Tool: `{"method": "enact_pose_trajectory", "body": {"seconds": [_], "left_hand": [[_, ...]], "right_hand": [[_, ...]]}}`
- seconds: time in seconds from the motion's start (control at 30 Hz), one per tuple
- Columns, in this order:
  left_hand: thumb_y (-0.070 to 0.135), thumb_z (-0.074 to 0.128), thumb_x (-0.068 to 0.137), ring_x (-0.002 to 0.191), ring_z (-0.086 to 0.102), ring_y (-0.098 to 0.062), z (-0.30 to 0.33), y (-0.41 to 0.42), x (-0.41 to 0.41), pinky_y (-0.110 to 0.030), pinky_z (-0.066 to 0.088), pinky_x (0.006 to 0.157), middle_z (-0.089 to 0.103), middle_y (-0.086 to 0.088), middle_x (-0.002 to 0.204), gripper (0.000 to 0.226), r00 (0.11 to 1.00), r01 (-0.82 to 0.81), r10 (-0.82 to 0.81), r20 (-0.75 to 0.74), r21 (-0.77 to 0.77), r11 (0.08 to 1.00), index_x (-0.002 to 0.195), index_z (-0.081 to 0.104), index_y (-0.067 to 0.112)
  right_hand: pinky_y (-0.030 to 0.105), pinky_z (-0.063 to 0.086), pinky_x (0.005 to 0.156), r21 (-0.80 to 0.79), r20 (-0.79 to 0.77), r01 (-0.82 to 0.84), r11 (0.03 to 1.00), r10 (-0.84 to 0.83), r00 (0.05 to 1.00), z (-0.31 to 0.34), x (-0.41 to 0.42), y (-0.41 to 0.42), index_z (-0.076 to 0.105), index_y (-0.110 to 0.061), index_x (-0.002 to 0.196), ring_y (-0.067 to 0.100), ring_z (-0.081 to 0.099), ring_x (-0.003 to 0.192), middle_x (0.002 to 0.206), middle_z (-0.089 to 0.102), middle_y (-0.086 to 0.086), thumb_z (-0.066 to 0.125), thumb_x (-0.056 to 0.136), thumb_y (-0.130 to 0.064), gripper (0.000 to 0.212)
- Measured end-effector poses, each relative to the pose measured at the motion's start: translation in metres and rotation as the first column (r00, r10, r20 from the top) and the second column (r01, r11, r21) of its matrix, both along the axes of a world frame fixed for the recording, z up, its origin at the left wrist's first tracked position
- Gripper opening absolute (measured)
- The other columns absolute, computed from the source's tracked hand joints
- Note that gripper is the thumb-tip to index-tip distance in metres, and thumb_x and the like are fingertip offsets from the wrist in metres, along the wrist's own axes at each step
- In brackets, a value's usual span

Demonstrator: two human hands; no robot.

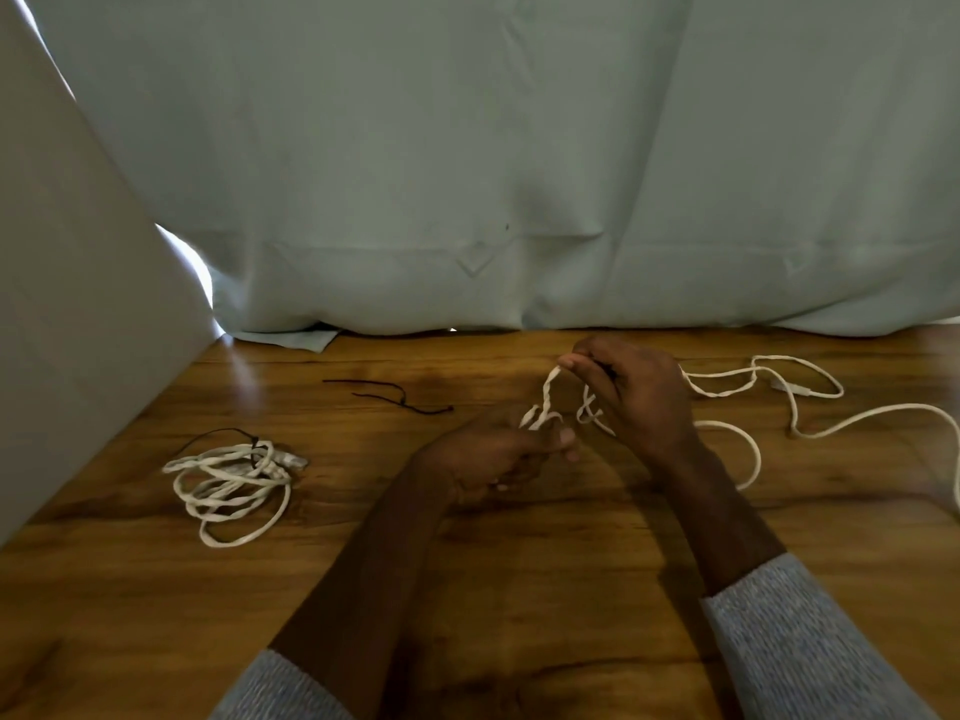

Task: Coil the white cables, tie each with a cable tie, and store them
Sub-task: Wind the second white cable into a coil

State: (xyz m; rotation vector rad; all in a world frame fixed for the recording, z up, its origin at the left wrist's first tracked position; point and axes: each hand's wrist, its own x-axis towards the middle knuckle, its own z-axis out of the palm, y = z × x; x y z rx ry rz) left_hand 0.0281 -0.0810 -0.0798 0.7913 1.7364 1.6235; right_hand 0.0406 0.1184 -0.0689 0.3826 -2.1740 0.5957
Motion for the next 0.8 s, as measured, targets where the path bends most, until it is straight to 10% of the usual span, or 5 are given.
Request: {"method": "enact_pose_trajectory", "body": {"seconds": [0.33,0.5,0.8], "left_hand": [[0.029,0.051,0.099,0.029,0.034,-0.003,0.008,0.005,0.001,-0.020,0.036,0.042,0.048,0.004,0.044,0.049,0.956,0.028,-0.201,0.214,0.615,0.788,0.127,0.052,-0.013],[0.028,0.075,0.085,0.036,0.049,-0.004,0.015,-0.004,-0.003,-0.020,0.050,0.052,0.058,0.004,0.053,0.073,0.949,-0.085,-0.156,0.273,0.703,0.706,0.141,0.045,-0.008],[0.011,0.054,0.099,0.123,0.062,-0.024,0.033,-0.033,-0.025,-0.036,0.043,0.110,0.063,-0.017,0.133,0.065,0.928,-0.198,-0.255,0.273,0.938,0.285,0.154,0.022,0.001]], "right_hand": [[0.040,0.056,0.069,0.050,0.406,-0.117,0.992,0.087,0.910,-0.006,-0.001,-0.001,0.058,-0.051,0.117,0.018,0.070,0.083,0.094,0.073,-0.005,0.038,0.100,-0.053,0.026],[0.032,0.040,0.061,0.299,0.426,-0.059,0.952,-0.078,0.901,-0.007,-0.005,-0.012,0.049,-0.033,0.131,0.031,0.065,0.082,0.097,0.071,0.007,0.046,0.103,-0.034,0.028],[0.036,0.049,0.057,0.132,0.387,-0.023,0.991,-0.031,0.921,-0.007,-0.005,0.006,0.055,-0.032,0.088,0.011,0.059,0.064,0.068,0.062,-0.009,0.049,0.098,-0.047,0.020]]}}
